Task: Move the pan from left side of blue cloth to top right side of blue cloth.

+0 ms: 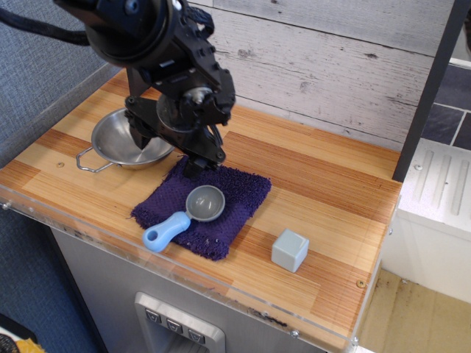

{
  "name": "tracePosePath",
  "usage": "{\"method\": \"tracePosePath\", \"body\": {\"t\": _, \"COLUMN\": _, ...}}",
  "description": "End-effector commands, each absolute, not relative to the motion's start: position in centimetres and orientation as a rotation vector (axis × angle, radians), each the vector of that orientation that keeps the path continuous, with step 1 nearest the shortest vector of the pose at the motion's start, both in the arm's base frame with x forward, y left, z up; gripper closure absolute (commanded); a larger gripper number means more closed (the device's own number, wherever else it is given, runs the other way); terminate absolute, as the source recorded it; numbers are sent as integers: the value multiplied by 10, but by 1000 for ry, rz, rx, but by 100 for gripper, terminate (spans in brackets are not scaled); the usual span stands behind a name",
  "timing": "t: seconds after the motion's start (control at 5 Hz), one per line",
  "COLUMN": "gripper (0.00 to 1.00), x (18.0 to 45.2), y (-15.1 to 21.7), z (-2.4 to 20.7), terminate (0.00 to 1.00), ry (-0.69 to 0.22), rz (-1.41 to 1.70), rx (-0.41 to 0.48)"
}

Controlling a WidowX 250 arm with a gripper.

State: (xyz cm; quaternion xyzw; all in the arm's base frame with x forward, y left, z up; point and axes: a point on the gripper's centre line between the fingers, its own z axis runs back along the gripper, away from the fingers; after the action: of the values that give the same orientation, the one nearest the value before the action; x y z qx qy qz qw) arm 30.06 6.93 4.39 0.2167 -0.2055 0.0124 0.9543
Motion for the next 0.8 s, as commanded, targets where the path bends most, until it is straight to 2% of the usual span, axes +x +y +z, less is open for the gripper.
{"method": "tracePosePath", "body": {"t": 0.0, "gripper": 0, "x": 309, "y": 83, "z": 47, "terminate": 0, "ry": -424, "rz": 46, "rx": 453}}
{"method": "tracePosePath", "body": {"t": 0.2, "gripper": 0, "x": 310, "y": 86, "z": 38, "terminate": 0, "ry": -406, "rz": 35, "rx": 476}}
{"method": "tracePosePath", "body": {"t": 0.4, "gripper": 0, "x": 311, "y": 92, "z": 32, "terminate": 0, "ry": -399, "rz": 23, "rx": 576}}
{"method": "tracePosePath", "body": {"t": 0.6, "gripper": 0, "x": 311, "y": 95, "z": 34, "terminate": 0, "ry": -409, "rz": 40, "rx": 593}}
